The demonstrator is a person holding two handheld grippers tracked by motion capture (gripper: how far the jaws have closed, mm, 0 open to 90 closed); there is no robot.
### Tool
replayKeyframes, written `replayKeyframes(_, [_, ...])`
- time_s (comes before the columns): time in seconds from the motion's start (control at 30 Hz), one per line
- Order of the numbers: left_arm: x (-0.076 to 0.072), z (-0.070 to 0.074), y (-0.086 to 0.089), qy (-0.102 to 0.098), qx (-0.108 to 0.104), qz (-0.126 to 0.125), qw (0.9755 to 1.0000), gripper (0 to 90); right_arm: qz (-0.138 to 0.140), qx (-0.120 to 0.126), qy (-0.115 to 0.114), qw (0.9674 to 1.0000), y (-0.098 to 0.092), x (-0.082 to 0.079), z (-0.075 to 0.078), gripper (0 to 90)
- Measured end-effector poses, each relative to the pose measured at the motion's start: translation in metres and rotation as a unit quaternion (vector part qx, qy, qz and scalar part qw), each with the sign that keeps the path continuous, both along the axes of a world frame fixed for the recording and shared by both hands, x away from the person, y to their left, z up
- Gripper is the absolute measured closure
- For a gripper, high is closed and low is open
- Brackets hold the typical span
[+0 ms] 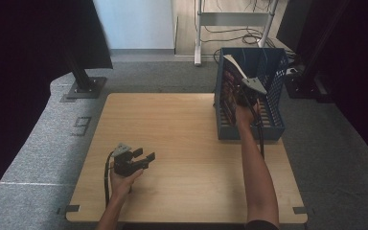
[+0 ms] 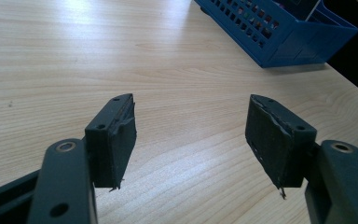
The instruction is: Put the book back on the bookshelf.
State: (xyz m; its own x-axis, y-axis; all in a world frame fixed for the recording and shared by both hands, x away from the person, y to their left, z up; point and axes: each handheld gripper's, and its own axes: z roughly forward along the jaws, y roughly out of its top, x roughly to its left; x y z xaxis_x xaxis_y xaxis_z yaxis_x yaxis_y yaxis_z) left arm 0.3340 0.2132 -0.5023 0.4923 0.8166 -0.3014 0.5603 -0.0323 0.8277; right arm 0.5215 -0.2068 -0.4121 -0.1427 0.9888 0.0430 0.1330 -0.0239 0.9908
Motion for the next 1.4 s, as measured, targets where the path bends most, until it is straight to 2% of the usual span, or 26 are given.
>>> replayKeyframes(0.07, [0.0,0.001,-0.001,0.0,0.0,-0.002,1.0,33.7,0.002,0.0,0.004,1.0,-0.001,-0.005,0.0,78.8])
replayKeyframes(0.2, [-0.002,0.001,-0.005,-0.003,0.0,-0.006,1.0,33.6,0.009,-0.008,-0.001,0.9999,-0.003,-0.015,0.0,75.4])
replayKeyframes(0.33, [-0.003,0.002,-0.009,-0.005,0.003,-0.011,0.9999,33.6,0.024,-0.01,0.001,0.9997,-0.003,-0.018,0.003,70.4])
replayKeyframes(0.4, [-0.003,0.002,-0.009,-0.006,0.003,-0.011,0.9999,33.6,0.026,-0.022,0.008,0.9994,-0.001,-0.016,0.001,70.6])
replayKeyframes(0.43, [-0.003,0.002,-0.009,-0.006,0.003,-0.011,0.9999,33.6,0.025,-0.026,0.018,0.9992,-0.001,-0.014,-0.001,72.7])
replayKeyframes(0.47, [-0.002,0.002,-0.008,-0.006,0.003,-0.01,0.9999,33.6,0.021,-0.029,0.025,0.999,0.0,-0.012,-0.003,77.4])
replayKeyframes(0.53, [-0.002,0.002,-0.007,-0.005,0.004,-0.007,1.0,33.6,0.012,-0.022,0.019,0.9995,0.0,-0.012,-0.006,80.7])
replayKeyframes(0.63, [-0.001,0.001,-0.006,-0.007,0.005,-0.006,0.9999,33.7,0.002,-0.024,0.012,0.9996,0.001,-0.01,-0.007,81.4])
replayKeyframes(0.77, [0.0,0.001,-0.005,-0.01,0.007,-0.007,0.9999,33.7,-0.027,-0.004,0.008,0.9996,-0.003,-0.004,-0.007,81.5])
replayKeyframes(0.87, [0.0,0.001,-0.002,-0.012,0.007,-0.003,0.9999,33.8,-0.041,0.001,0.003,0.9992,-0.004,0.003,-0.004,81.6])
replayKeyframes(0.93, [0.001,0.001,-0.001,-0.012,0.007,-0.001,0.9999,33.8,-0.048,-0.001,-0.006,0.9988,-0.004,0.006,-0.004,81.6])
replayKeyframes(1.07, [0.002,0.0,0.001,-0.012,0.01,0.002,0.9999,33.8,-0.056,0.007,-0.009,0.9984,-0.002,0.015,-0.007,81.6])
replayKeyframes(1.2, [0.003,0.0,0.002,-0.012,0.009,0.004,0.9999,33.8,-0.047,0.009,-0.015,0.9987,0.006,0.018,-0.011,81.5])
replayKeyframes(1.4, [0.002,0.0,0.0,-0.011,0.009,0.001,0.9999,33.8,-0.009,-0.011,-0.018,0.9997,0.022,0.014,-0.014,80.1])
